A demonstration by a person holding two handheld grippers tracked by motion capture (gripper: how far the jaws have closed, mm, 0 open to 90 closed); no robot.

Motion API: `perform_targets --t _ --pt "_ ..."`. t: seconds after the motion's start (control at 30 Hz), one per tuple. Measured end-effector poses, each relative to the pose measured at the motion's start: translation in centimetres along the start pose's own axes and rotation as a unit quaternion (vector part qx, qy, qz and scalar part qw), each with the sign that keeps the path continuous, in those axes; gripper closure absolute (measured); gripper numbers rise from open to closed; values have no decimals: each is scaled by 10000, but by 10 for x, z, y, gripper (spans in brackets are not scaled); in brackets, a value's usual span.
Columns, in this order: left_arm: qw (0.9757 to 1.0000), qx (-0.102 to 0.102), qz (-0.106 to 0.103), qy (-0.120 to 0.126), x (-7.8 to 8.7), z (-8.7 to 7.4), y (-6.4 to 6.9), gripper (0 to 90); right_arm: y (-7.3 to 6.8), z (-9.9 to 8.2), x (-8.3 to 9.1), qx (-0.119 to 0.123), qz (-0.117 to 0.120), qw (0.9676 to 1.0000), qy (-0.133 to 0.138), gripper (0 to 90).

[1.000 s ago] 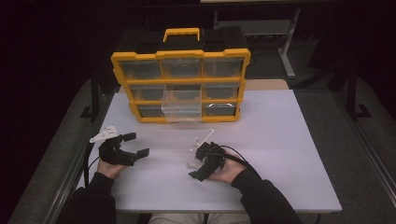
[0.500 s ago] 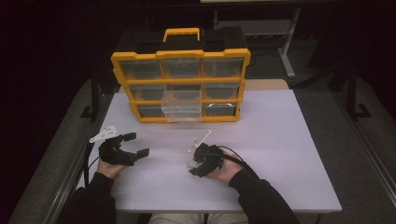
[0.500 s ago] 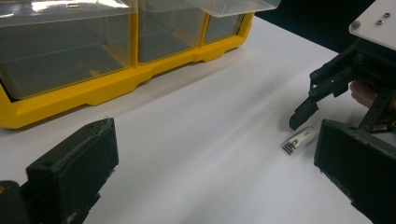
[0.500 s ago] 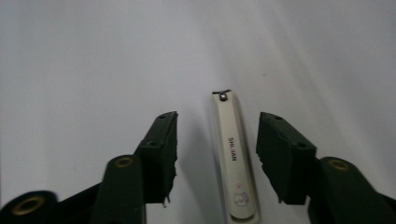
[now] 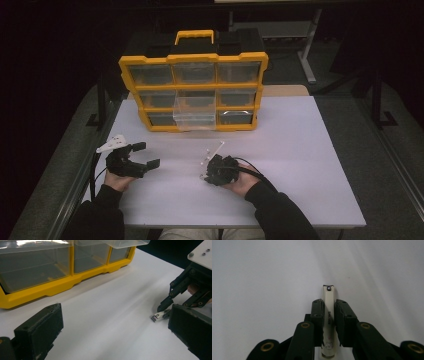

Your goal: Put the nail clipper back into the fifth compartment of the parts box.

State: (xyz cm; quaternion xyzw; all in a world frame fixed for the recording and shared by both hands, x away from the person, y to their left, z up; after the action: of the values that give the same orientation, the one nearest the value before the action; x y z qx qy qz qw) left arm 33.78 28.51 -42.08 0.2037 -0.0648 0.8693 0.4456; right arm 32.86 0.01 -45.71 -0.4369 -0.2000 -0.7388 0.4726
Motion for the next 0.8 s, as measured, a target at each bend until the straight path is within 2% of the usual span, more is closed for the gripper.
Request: perform_targets --t 0.13,0.57,0.8 --pt "10000 -7 1 -9 0 0 0 0 0 1 2 -75 50 10000 31 759" --pt "10000 -2 -4 -21 0 0 0 0 3 4 24 -320 258 9987 311 759" --pt "10000 -4 -4 -27 0 0 0 0 3 8 31 -415 329 9980 335 758"
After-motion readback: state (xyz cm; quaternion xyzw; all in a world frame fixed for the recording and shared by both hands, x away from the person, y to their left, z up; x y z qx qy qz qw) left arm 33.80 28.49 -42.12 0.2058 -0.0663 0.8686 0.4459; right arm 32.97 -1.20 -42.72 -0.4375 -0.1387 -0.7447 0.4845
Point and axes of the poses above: each handheld gripper's, and its own axes: x roughly backward along the jaws, z roughly out of its top, y roughly to its right, the point moved 3 cm from there along -x, roughly forward along the jaws, and after that the axes turned 9 degrees about -x, right-handed, at the moved point
